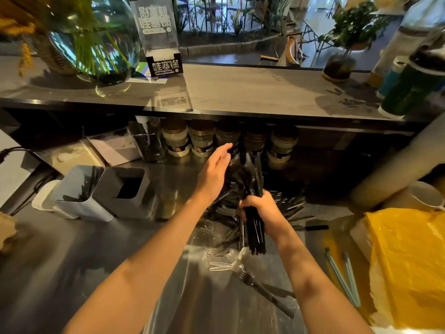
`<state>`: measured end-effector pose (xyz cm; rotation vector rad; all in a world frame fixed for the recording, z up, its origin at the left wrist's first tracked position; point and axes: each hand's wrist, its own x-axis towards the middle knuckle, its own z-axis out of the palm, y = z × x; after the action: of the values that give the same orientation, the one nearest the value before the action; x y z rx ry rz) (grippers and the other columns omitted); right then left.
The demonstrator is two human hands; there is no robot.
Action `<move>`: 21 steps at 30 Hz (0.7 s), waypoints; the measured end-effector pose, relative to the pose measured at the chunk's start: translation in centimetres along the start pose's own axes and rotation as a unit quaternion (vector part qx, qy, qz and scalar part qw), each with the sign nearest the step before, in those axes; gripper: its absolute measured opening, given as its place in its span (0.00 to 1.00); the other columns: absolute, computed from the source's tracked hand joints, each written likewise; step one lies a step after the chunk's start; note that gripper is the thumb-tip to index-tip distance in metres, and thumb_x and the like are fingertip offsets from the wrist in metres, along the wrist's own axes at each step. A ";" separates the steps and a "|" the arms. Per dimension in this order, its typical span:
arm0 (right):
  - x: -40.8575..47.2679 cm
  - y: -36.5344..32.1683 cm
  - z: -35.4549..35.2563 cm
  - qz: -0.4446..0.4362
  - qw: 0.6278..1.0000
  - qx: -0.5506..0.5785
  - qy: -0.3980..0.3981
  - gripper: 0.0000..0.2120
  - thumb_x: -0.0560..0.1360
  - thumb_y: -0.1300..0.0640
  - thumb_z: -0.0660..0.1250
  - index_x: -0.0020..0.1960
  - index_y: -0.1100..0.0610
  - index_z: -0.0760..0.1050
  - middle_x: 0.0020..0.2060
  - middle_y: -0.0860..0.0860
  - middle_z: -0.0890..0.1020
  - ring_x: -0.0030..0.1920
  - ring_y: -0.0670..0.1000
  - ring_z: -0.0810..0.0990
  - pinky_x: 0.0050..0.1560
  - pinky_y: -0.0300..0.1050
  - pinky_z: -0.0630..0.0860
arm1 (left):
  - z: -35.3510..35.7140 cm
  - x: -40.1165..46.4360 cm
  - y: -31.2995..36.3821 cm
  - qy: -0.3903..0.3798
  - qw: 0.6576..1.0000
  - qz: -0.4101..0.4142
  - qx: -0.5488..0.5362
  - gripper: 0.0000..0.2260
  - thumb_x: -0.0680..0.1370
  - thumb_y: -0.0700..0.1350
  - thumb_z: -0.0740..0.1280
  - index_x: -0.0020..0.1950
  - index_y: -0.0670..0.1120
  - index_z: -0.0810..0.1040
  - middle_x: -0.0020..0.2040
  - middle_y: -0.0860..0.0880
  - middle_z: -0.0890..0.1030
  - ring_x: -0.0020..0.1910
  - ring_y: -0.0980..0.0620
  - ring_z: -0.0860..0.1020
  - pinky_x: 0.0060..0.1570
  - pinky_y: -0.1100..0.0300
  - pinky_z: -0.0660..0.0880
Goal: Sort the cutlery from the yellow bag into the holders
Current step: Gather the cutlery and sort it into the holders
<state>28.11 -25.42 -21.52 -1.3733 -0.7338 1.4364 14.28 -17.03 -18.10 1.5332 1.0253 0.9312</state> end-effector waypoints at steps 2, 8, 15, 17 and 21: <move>0.1 -0.6 0.0 -0.002 0.994 0.088 0.072 0.12 0.64 0.67 0.69 0.47 0.63 0.71 0.30 0.60 0.74 0.27 0.55 0.75 0.28 0.44 0.74 | 0.8 -1.0 -0.9 0.032 0.995 -0.061 -0.074 0.20 0.85 0.52 0.53 0.76 0.49 0.67 0.74 0.50 0.70 0.73 0.53 0.68 0.73 0.55 0.64; 0.3 -2.4 0.5 -0.084 0.921 0.287 0.249 0.10 0.74 0.72 0.65 0.48 0.60 0.68 0.33 0.57 0.78 0.29 0.50 0.78 0.35 0.46 0.78 | 4.7 -5.9 -2.2 0.049 0.926 -0.313 -0.204 0.21 0.84 0.59 0.52 0.61 0.48 0.78 0.62 0.45 0.80 0.59 0.45 0.80 0.52 0.49 0.77; -0.3 -1.2 2.3 -0.111 0.874 0.367 0.298 0.15 0.73 0.68 0.69 0.58 0.59 0.72 0.35 0.55 0.80 0.36 0.53 0.80 0.46 0.54 0.80 | 6.7 -6.6 -0.1 0.162 0.812 -0.374 -0.418 0.20 0.84 0.54 0.56 0.57 0.38 0.75 0.52 0.35 0.81 0.50 0.38 0.81 0.50 0.48 0.80; -0.6 -0.9 3.2 -0.102 0.870 0.386 0.290 0.18 0.74 0.68 0.69 0.62 0.59 0.71 0.34 0.54 0.81 0.37 0.53 0.81 0.45 0.53 0.80 | 6.8 -6.8 0.5 0.179 0.819 -0.371 -0.401 0.17 0.85 0.52 0.56 0.54 0.40 0.76 0.48 0.38 0.81 0.49 0.41 0.81 0.54 0.48 0.79; -0.9 -0.4 4.1 -0.097 0.866 0.409 0.272 0.20 0.73 0.67 0.70 0.64 0.61 0.71 0.36 0.56 0.81 0.36 0.54 0.81 0.41 0.51 0.80 | 7.0 -7.6 0.8 0.188 0.844 -0.348 -0.361 0.15 0.85 0.49 0.54 0.52 0.43 0.77 0.48 0.39 0.82 0.46 0.44 0.81 0.43 0.54 0.78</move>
<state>24.19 -25.30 -20.09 -0.9049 0.1257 0.9337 18.37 -26.51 -19.01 0.2922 1.1902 0.9338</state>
